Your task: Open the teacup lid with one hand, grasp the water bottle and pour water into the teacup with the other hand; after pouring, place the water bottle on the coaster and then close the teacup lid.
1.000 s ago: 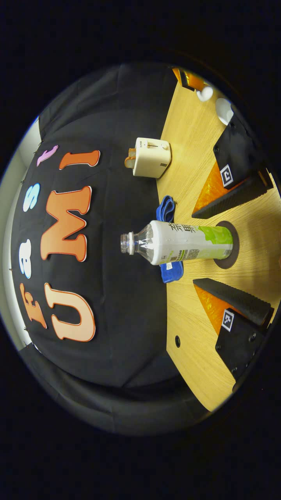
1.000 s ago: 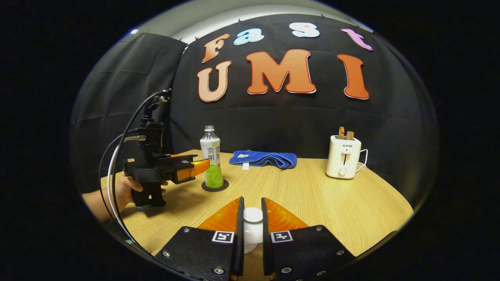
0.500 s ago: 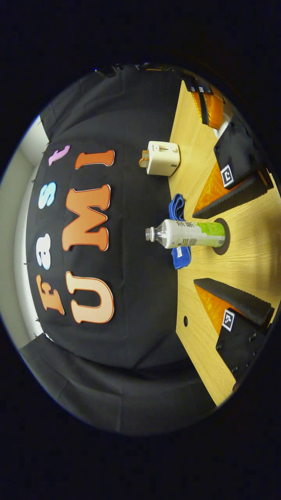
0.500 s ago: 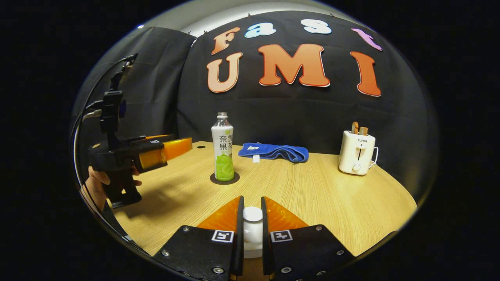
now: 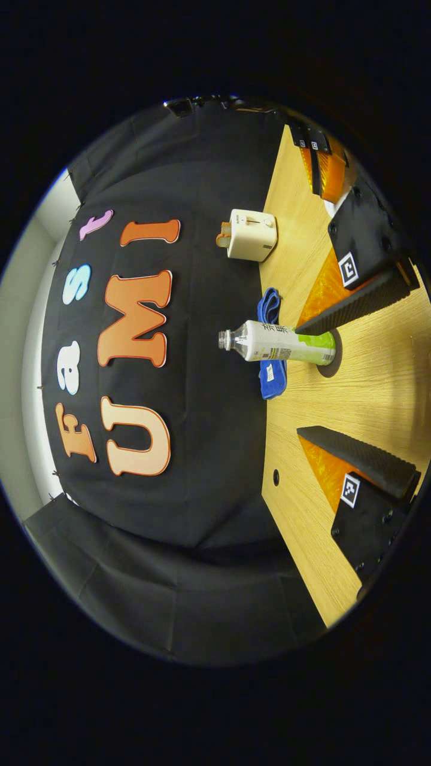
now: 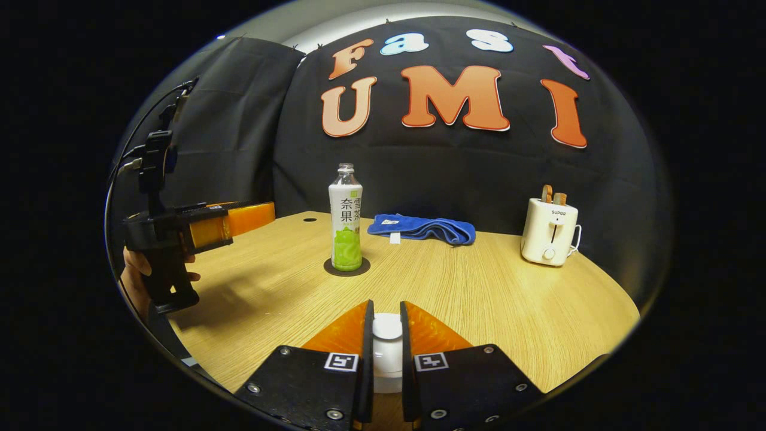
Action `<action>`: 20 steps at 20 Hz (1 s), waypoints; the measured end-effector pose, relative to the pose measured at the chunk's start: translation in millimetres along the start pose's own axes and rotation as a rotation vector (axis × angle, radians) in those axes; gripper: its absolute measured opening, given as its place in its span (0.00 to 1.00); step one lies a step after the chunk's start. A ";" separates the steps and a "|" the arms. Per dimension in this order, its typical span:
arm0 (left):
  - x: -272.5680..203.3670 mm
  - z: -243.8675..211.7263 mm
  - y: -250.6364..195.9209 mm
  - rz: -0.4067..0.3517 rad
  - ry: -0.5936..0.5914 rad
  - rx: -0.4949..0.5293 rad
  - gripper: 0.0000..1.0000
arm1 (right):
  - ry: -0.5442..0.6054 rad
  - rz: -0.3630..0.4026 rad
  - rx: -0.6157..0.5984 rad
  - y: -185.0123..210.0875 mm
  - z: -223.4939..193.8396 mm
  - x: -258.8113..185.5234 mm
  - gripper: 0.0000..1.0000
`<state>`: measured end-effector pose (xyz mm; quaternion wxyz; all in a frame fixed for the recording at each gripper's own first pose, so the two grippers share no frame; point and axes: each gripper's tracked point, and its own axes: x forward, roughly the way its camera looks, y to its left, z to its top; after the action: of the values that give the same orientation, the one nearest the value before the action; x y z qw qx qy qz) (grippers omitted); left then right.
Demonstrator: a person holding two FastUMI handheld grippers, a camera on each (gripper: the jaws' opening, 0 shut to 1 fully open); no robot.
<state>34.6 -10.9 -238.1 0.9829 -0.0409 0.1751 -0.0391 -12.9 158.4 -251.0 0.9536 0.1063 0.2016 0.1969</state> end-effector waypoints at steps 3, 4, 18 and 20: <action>-3.8 0.4 -0.8 0.004 -0.001 0.002 0.97 | 0.000 0.005 -0.005 1.0 -0.2 -0.2 0.22; -5.0 1.0 -2.3 0.002 -0.004 0.001 0.97 | 0.002 0.007 0.000 0.4 -0.2 0.0 0.23; -40.9 21.4 23.8 0.056 -0.063 -0.056 0.98 | -0.164 -0.047 0.112 -27.1 78.3 -38.6 0.76; -51.5 34.1 28.6 0.057 -0.081 -0.106 0.98 | -0.199 -0.090 0.093 -40.3 96.5 -47.9 0.80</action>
<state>0.1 24.5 -191.3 0.9864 -0.0893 0.1382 -0.0001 1.3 90.2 -159.5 0.9708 0.1602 0.1195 0.1330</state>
